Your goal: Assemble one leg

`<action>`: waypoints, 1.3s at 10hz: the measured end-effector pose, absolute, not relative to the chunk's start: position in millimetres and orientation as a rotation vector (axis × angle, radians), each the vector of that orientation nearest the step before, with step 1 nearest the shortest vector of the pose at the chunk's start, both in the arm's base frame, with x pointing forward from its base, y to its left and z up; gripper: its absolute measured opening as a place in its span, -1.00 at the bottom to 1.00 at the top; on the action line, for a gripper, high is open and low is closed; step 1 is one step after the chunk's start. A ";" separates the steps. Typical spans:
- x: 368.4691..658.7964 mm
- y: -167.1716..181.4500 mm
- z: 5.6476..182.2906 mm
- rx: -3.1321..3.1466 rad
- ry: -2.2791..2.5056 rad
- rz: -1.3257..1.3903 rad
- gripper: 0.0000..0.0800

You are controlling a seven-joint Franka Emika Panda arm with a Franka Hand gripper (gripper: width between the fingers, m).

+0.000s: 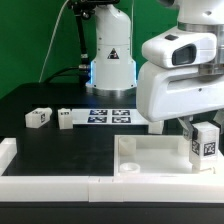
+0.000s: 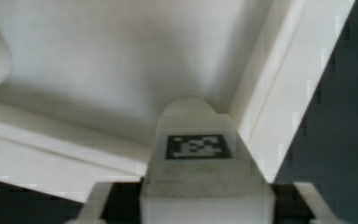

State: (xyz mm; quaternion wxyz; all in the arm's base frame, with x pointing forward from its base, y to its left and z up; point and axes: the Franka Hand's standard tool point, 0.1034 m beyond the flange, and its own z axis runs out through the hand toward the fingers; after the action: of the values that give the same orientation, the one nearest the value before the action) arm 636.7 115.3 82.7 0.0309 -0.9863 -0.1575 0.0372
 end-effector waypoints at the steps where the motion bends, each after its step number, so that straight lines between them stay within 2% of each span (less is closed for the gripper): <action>1: 636.7 115.4 82.7 -3.047 -0.442 0.116 -0.27; 3: 636.4 115.7 82.2 -3.059 -0.303 0.122 -0.27; 10: 638.2 118.9 80.7 -2.835 1.149 0.169 -0.27; 13: 638.9 118.5 80.5 -2.669 1.491 0.193 -0.27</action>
Offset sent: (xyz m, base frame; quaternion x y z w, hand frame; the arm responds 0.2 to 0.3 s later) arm -0.0074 -0.0097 -0.0099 0.0387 -0.0288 0.2983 0.9533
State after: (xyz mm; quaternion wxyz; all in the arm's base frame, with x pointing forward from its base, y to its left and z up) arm 638.9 118.5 80.5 0.0392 -0.8706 0.4864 0.0629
